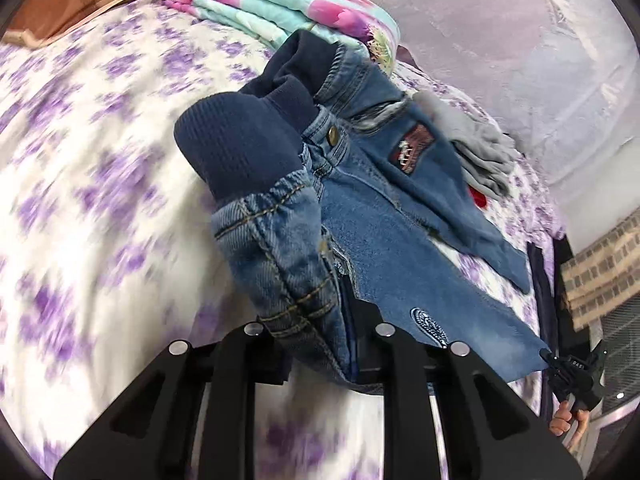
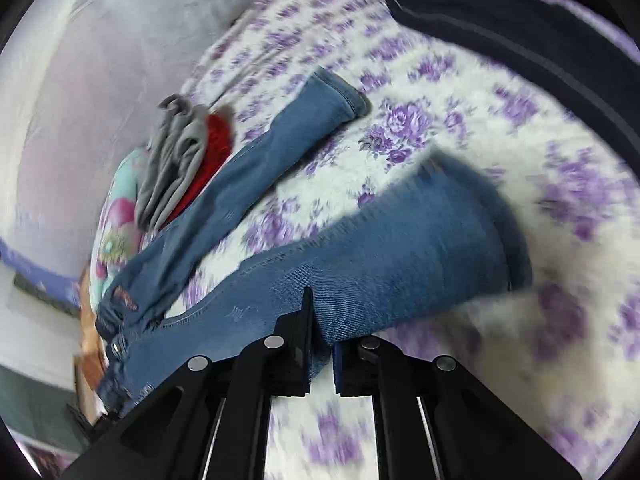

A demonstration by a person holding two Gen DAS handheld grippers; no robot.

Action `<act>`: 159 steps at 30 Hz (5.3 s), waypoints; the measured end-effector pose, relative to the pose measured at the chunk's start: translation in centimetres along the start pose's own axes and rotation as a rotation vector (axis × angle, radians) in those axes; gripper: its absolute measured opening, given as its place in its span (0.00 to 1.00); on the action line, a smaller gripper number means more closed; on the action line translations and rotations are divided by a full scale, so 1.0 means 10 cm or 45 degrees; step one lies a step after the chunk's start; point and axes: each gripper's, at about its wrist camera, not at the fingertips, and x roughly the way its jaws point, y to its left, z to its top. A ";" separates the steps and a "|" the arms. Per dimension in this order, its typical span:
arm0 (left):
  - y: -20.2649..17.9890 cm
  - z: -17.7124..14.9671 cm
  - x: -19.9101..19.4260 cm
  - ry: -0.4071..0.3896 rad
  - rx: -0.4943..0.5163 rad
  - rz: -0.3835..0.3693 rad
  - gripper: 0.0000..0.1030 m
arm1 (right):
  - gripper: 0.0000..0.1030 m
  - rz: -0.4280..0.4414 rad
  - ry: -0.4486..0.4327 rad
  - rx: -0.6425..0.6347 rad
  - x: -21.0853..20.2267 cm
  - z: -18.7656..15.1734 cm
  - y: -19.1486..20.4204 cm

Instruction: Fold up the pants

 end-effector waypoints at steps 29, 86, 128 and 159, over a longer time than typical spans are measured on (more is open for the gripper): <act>-0.78 1.20 0.63 0.182 0.421 0.259 0.33 | 0.61 -0.024 0.069 -0.192 0.69 1.16 0.41; 0.11 2.00 1.20 0.247 0.738 -0.304 0.33 | 0.60 0.114 0.295 -1.550 2.15 -0.07 3.83; 0.34 0.49 -0.14 0.295 1.060 -0.301 0.34 | 0.10 0.184 0.367 -1.750 0.76 -2.48 2.93; -0.22 -0.45 -0.15 -0.034 0.468 0.155 0.33 | 0.08 0.267 0.232 -1.315 0.39 -2.26 2.76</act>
